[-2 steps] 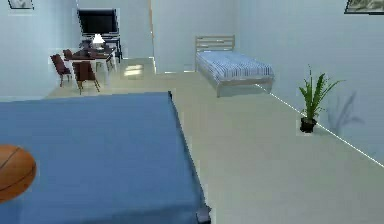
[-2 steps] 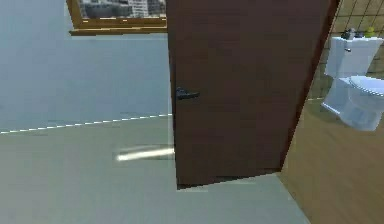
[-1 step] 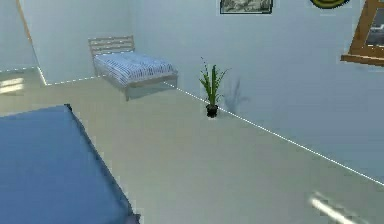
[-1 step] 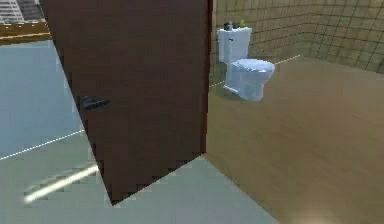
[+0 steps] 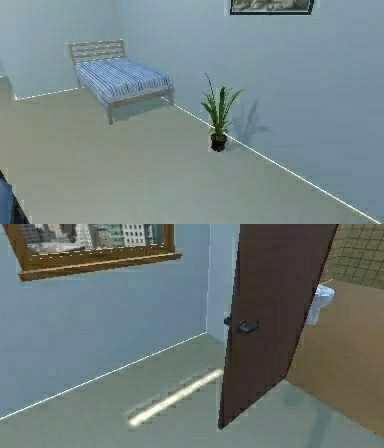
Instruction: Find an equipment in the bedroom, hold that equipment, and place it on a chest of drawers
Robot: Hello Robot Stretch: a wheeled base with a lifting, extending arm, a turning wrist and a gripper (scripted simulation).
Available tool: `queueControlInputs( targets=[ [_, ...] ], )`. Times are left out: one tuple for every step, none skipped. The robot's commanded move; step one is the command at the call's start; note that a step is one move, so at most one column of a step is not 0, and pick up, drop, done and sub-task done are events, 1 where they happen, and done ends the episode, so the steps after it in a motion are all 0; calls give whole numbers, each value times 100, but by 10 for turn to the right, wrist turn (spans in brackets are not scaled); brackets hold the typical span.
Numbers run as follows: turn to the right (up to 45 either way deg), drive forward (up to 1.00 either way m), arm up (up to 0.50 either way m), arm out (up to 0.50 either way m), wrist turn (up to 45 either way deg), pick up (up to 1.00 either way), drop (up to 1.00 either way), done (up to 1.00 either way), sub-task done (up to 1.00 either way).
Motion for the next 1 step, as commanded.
queueControlInputs(
  targets=[
    [-390,0,0,0,0,0,0,0,0]
  ],
)
